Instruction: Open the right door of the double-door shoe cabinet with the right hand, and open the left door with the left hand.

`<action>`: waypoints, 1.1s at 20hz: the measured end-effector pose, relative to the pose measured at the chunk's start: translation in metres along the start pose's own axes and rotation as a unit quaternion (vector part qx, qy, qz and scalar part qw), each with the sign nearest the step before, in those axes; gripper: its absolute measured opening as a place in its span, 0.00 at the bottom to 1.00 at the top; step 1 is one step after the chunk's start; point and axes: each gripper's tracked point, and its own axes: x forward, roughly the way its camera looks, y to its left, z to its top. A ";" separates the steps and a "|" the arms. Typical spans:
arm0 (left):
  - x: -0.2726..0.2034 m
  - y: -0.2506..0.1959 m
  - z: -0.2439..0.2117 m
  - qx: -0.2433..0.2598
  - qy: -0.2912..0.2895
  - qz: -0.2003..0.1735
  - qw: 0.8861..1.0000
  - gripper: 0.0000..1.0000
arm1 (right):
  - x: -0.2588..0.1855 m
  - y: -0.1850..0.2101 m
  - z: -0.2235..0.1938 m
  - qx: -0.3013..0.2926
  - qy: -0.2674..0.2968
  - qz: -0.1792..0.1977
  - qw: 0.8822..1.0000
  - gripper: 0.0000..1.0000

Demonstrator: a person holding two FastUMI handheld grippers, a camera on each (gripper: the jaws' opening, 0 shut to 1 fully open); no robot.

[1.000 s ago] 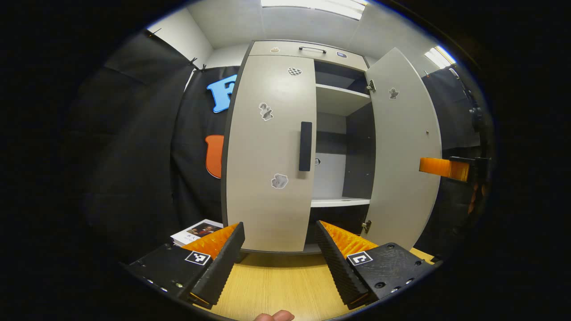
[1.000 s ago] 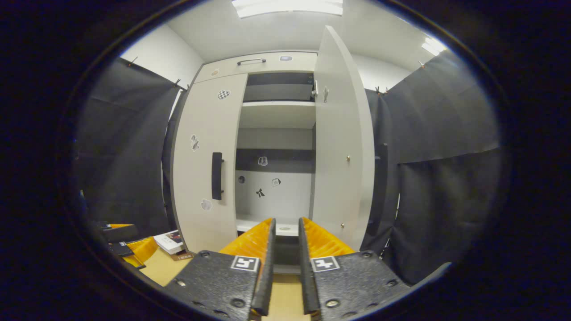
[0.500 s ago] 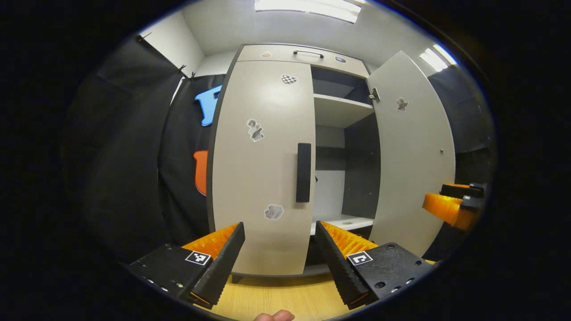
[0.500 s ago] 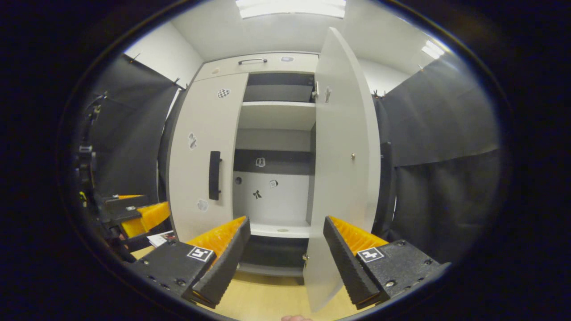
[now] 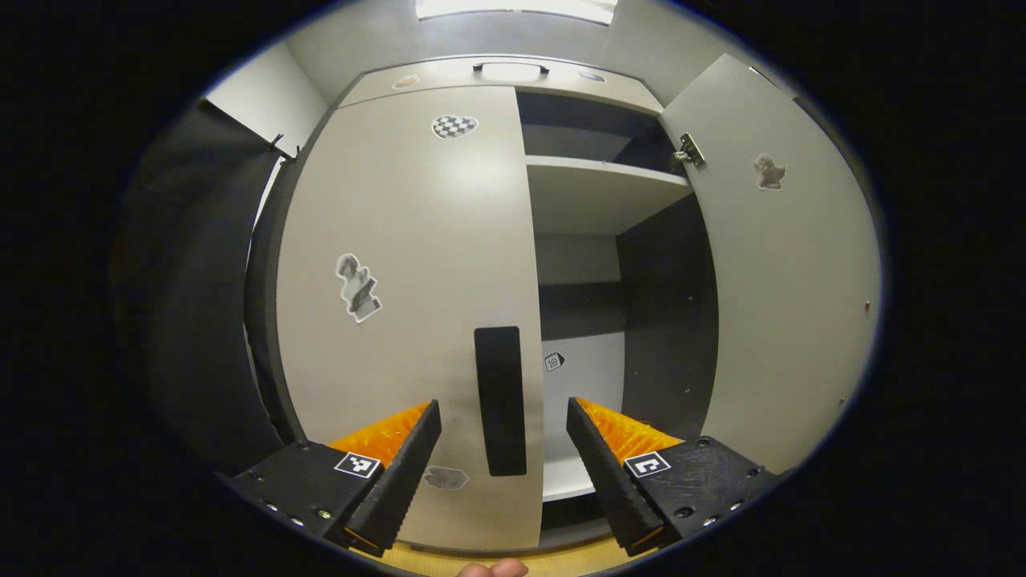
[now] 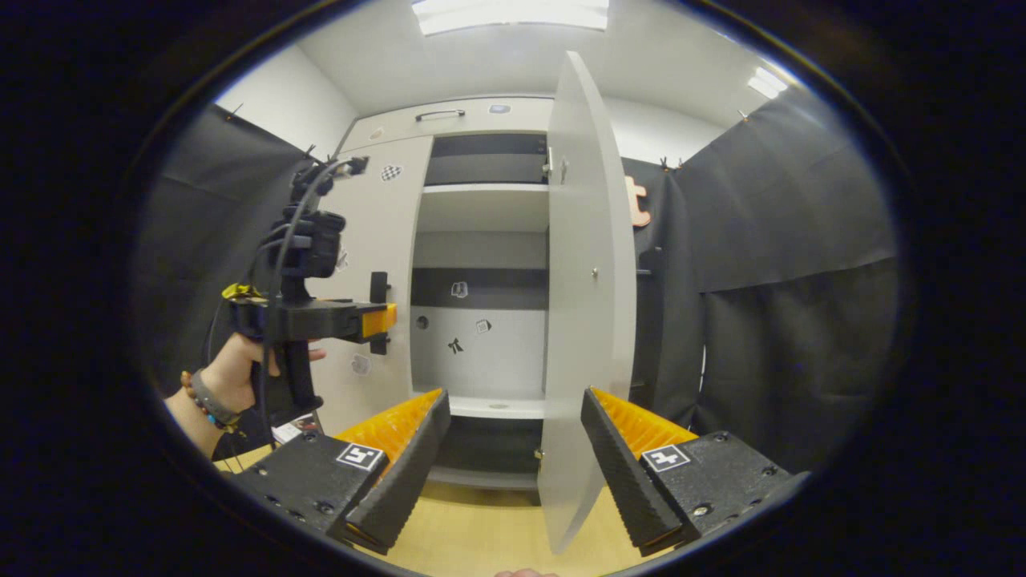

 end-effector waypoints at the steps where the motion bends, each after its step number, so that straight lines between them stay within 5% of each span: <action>1: 0.008 -0.001 -0.003 -0.002 0.007 0.001 1.000 0.94 | -0.001 -0.002 0.001 0.003 -0.001 -0.001 1.000 1.00; 10: 0.042 0.007 -0.011 -0.027 0.025 0.039 0.999 0.96 | -0.001 -0.011 0.001 0.005 -0.004 -0.008 1.000 1.00; 17: 0.043 0.012 -0.012 -0.040 0.030 0.045 0.998 0.85 | 0.001 -0.007 -0.006 0.013 -0.002 0.001 1.000 1.00; 20: 0.043 0.016 -0.012 -0.073 0.018 0.036 0.997 0.68 | -0.001 -0.011 -0.011 0.020 0.003 -0.001 1.000 1.00; 22: 0.041 0.016 -0.010 -0.046 0.015 0.036 0.998 0.28 | -0.004 -0.015 -0.014 0.024 0.007 -0.004 1.000 1.00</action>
